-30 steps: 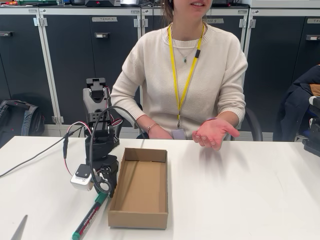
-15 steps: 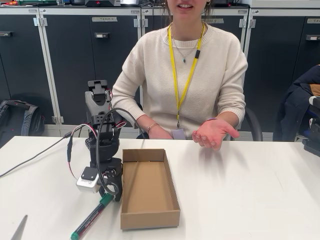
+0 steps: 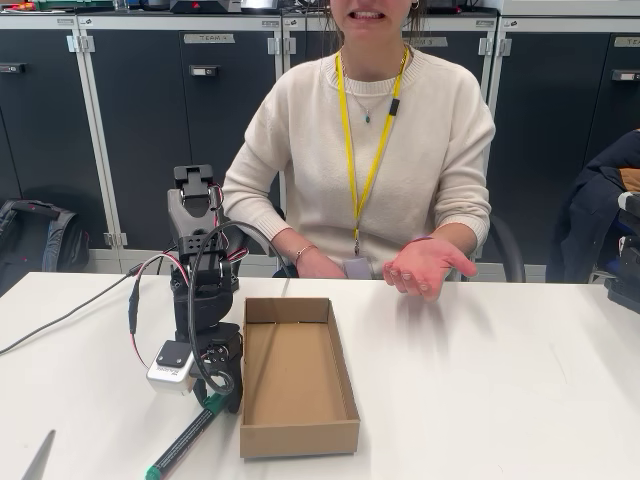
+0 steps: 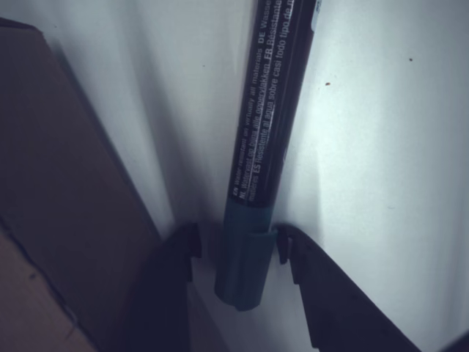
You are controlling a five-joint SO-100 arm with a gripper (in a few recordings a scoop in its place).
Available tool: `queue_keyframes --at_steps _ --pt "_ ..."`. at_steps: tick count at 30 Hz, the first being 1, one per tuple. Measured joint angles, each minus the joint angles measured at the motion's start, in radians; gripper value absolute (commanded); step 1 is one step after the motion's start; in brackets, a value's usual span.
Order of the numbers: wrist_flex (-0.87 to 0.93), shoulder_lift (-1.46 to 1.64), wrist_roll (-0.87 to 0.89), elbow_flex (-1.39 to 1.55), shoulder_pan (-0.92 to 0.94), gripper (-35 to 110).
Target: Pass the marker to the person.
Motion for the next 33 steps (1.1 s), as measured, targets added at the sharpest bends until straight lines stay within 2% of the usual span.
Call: queue_keyframes --at_steps 3,4,15,26,33 --pt "-0.023 0.0 0.0 0.0 0.014 -3" --pt "-0.031 0.0 0.0 0.003 0.017 -5" --pt "-0.163 0.152 -0.02 0.222 0.038 -5" --pt "-0.207 0.785 -0.054 0.62 0.029 -5" --pt "-0.272 0.985 -0.114 0.692 0.084 -5"
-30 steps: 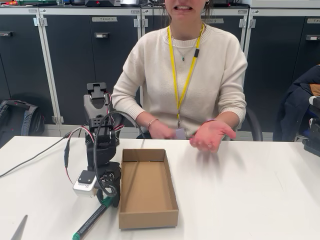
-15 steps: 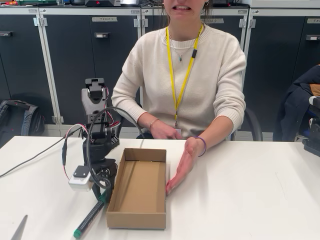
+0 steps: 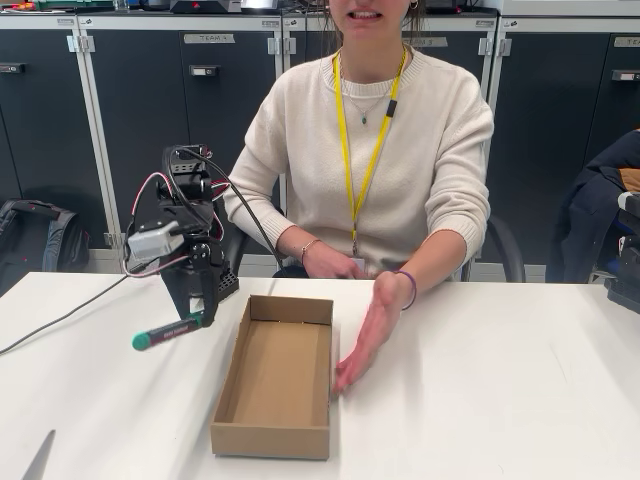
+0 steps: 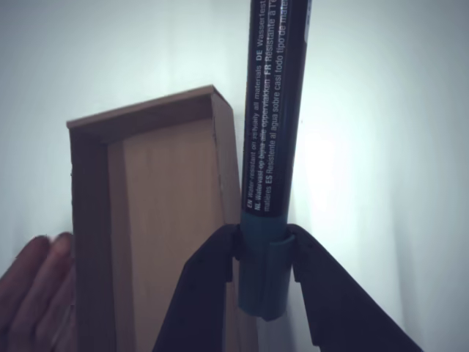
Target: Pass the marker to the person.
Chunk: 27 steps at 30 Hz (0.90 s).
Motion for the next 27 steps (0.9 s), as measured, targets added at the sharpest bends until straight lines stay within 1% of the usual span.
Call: queue_keyframes --at_steps 6,11,17,20,27 --pt "-0.121 0.106 -0.064 0.101 0.048 -5" --pt "-0.127 0.244 -0.086 0.166 -0.006 -5" --pt "-0.14 0.37 -0.032 0.282 -0.181 -5" --pt "-0.179 0.407 0.008 0.322 -0.298 -5" --pt "-0.301 0.44 0.02 0.373 -0.534 -5"
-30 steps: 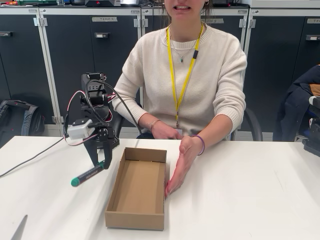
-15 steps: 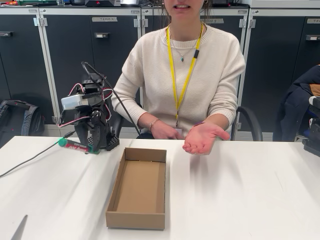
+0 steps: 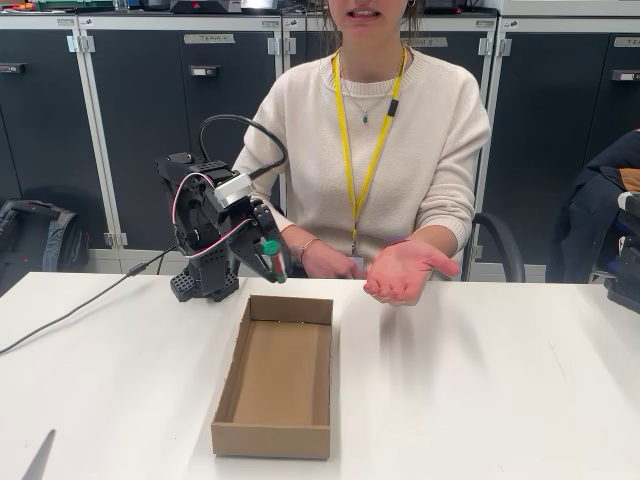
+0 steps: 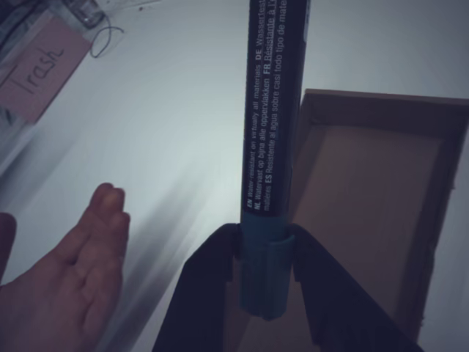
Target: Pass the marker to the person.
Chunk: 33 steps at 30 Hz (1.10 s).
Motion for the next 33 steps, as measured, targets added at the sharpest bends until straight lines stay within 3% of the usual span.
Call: queue_keyframes --at_steps 14,27,33 --pt "-0.158 -0.488 0.094 -0.354 -0.181 -5" --pt "-0.233 -0.555 0.1 -0.408 -0.436 -5" --pt "-0.198 -0.721 0.112 -0.583 -0.465 -5"
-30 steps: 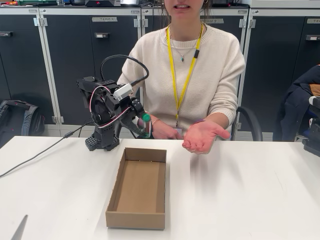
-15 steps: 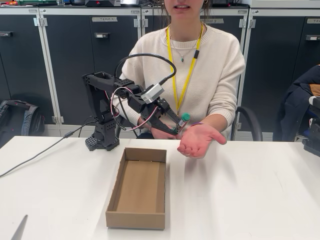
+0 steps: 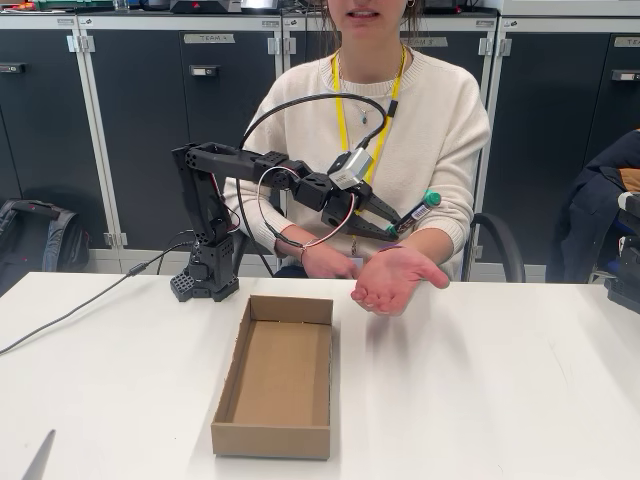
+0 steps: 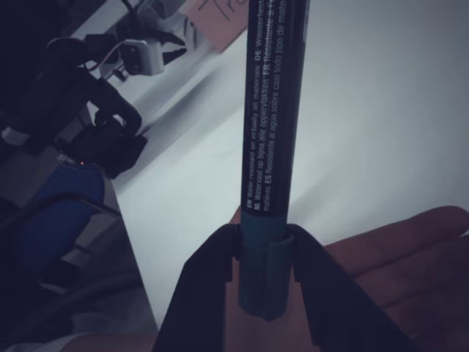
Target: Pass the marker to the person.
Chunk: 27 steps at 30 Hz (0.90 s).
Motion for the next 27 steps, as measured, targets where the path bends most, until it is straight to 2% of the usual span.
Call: queue_keyframes --at_steps 7,12,16,27 --pt "0.192 -0.074 -0.103 -0.078 0.031 -5" --pt "0.397 -0.044 -0.11 -0.078 0.023 -5" --pt "0.491 -0.015 -0.091 -0.078 -0.017 -5" --pt "0.512 -0.012 -0.052 -0.078 -0.054 -5"
